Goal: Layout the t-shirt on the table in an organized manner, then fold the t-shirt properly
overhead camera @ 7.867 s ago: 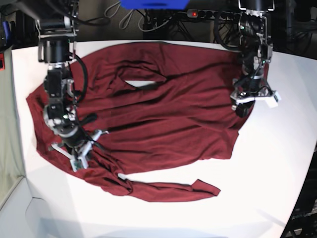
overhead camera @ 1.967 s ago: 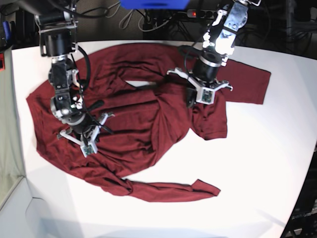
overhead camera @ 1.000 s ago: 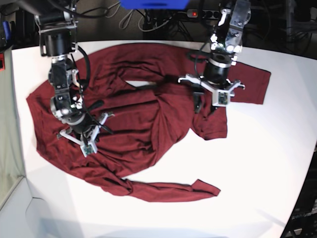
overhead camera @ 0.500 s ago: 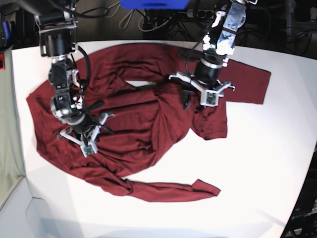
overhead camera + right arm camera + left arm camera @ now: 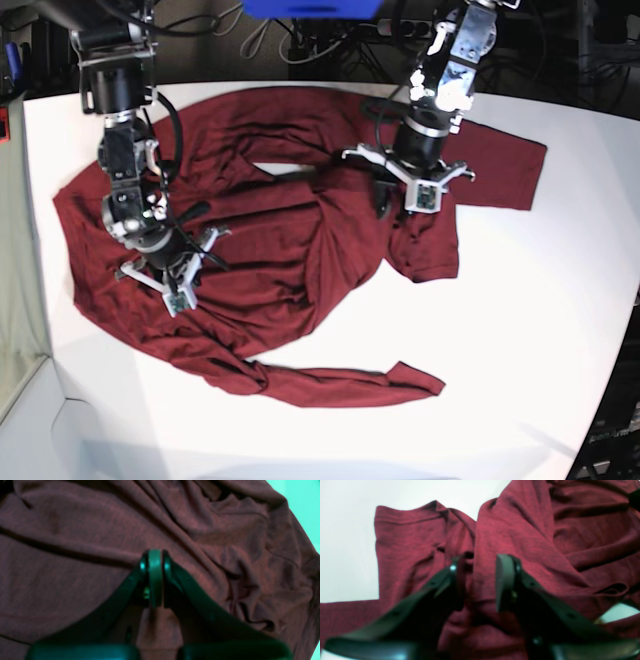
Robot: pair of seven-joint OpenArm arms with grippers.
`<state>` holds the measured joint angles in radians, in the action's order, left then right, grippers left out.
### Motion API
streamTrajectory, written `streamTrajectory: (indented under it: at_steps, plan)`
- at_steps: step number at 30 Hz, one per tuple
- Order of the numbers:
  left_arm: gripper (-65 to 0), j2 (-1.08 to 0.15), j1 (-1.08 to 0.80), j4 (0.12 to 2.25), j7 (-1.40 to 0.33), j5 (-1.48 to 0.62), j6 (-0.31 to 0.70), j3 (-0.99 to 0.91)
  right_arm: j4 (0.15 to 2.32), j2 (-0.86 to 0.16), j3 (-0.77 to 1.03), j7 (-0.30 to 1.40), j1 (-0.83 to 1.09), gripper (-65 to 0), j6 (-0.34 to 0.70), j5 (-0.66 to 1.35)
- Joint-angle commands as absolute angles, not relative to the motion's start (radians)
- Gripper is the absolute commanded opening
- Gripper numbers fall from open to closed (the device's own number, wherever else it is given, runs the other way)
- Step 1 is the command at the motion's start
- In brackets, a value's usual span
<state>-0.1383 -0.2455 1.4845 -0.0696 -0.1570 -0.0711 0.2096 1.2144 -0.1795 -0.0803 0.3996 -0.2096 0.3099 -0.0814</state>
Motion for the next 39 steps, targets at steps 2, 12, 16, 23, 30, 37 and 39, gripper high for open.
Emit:
streamTrajectory:
  at_steps: [2,12,16,23,30,37,39]
  plan:
    - [-48.0,-0.14,-0.24,1.483,-0.044,-0.156,-0.065,0.208,1.23,-0.185,-0.076,0.377,-0.231,-65.0,0.305,-0.077]
    - [-54.5,-0.14,-0.24,1.477,-0.044,-0.156,-0.065,0.208,1.23,-0.186,-0.076,0.377,-0.231,-65.0,0.305,-0.081]
    - [-65.0,-0.133,-0.239,1.483,-0.044,-0.156,-0.071,0.202,1.23,-0.185,-0.076,0.378,-0.228,-65.0,0.305,-0.081]
    - [-64.9,-0.13,-0.2,1.544,-0.039,-0.157,-0.073,0.197,1.236,-0.185,-0.076,0.377,-0.219,-65.0,0.305,-0.081]
    - [-64.9,-0.137,-0.002,1.575,-0.045,-0.157,-0.073,0.196,1.239,-0.185,-0.076,0.377,-0.219,-65.0,0.305,-0.081]
    - [-64.9,-0.127,0.254,1.369,-0.045,-0.157,-0.073,0.156,1.274,-0.193,-0.074,0.378,-0.217,-65.0,0.305,-0.081]
    - [-64.9,-0.111,0.32,1.311,-0.044,-0.157,-0.068,0.139,1.285,-0.193,-0.074,0.378,-0.211,-65.0,0.305,-0.081]
